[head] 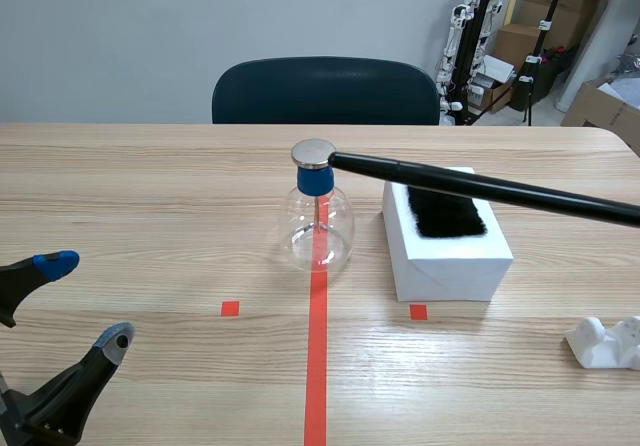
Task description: Do the electroscope experiment. hold the rod still at the electroscope
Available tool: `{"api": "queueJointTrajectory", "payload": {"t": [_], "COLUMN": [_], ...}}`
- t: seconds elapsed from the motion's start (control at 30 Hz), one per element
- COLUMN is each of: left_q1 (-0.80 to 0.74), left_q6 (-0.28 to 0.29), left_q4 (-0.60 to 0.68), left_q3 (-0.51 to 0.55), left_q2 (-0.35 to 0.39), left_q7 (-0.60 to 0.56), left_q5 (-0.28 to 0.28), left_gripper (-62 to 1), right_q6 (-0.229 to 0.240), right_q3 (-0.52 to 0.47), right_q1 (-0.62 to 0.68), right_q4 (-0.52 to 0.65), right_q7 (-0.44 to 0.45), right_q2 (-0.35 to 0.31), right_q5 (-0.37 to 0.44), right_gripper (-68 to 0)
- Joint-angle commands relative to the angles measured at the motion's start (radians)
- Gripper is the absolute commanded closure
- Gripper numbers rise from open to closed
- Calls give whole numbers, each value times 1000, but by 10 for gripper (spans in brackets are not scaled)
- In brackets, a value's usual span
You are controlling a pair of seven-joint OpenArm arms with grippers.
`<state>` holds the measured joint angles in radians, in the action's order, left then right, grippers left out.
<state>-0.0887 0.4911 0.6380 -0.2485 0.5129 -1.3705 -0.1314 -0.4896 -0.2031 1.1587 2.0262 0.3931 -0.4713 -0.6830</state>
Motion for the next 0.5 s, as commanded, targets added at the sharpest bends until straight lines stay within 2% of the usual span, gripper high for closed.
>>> {"api": "queueJointTrajectory", "payload": {"t": [0.0,0.13,0.47], "left_q1": [3,3,3], "left_q6": [2,2,2], "left_q4": [9,9,9], "left_q3": [3,3,3], "left_q2": [5,5,5], "left_q7": [-18,-18,-18], "left_q5": [7,7,7], "left_gripper": [-623,-623,-623], "right_q6": [-6,9,9], "right_q3": [-4,-4,-4], "right_q1": [-6,-6,-6], "right_q4": [9,9,9], "right_q7": [15,26,26], "right_q2": [-2,-2,-2], "right_q5": [11,10,10], "right_gripper": [-102,-102,-102]}}
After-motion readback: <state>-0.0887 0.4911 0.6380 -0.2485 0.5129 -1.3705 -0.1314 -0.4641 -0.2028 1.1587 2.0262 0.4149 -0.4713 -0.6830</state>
